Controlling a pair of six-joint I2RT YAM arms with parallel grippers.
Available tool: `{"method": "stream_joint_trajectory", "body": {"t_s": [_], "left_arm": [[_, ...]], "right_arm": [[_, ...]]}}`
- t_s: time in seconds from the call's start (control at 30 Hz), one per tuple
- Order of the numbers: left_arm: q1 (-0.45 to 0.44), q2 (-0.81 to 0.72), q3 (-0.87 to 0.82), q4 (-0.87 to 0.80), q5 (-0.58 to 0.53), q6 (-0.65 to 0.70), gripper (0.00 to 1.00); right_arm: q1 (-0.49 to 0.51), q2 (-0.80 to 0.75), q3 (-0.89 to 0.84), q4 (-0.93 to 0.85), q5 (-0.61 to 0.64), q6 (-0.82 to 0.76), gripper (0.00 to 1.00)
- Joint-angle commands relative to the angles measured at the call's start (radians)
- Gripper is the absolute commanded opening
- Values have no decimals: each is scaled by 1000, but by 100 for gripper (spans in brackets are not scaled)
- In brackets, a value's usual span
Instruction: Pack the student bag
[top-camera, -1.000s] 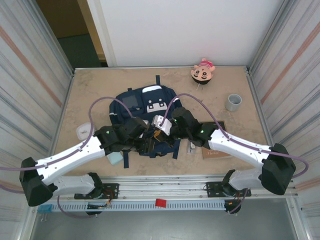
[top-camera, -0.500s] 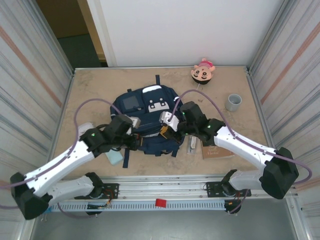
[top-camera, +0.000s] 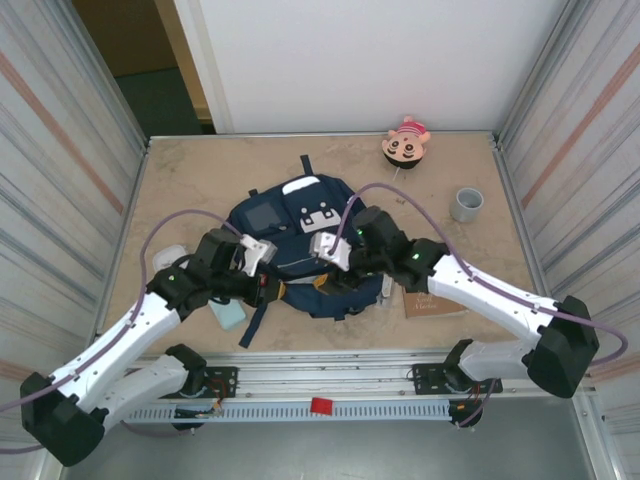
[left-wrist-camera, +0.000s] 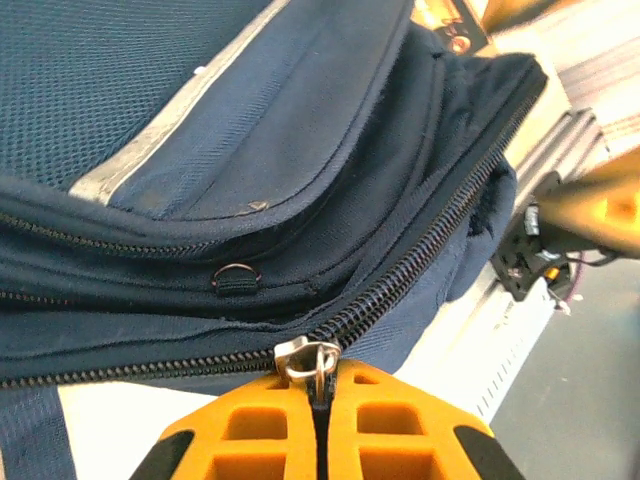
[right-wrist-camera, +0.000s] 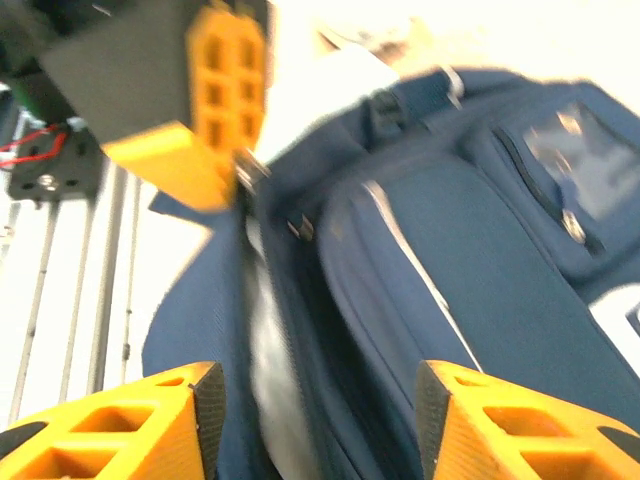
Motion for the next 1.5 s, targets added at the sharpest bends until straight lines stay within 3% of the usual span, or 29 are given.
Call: {"method": "stream_joint_trajectory", "body": {"t_s": [0.0,0.17,0.23,0.3,0.33,0.37,0.47,0.67,0.8,0.9,0.93,1.13,1.27,1.3,1.47], "left_arm": [[1,7,80,90,119,79,0],[1,-3,73,98,127,104,0],[1,-5,72,80,105,115,0],[1,-4,78,28,17,122,0],[2,0,79,-5,-43,124,0],[6,10,80,-37,-101,126,0],[68,55,71,-107,-193,121,0],[272,108,23,-43,-157,120,0],[366,192,15,-22,-239,132,0],[412,271,43,16,-224,129,0],[414,282,63,21,-217,127,4],[414,224,182,34,-257,50,54],[414,142,250,-15,-328,29,66],[414,126,263,-21,-335,30,67],[415,61,283,-31,-366,123,76]], "right_arm": [[37,65,41,78,42,46,55],[49,157,85,78,39,52,55],[38,171,95,70,45,47,39],[17,165,110,42,29,40,10],[6,154,115,23,14,28,0],[1,143,115,7,1,9,0],[-12,72,105,-48,-24,-79,0],[-62,-28,105,-192,-71,-197,0],[-101,-84,105,-210,-70,-202,0],[-105,-80,101,-139,-38,-148,0],[-103,-65,102,-108,-28,-121,0],[-18,126,172,99,37,-37,0],[20,302,284,164,17,-27,0],[26,333,313,167,8,-24,2],[42,377,385,192,-31,80,47]]}}
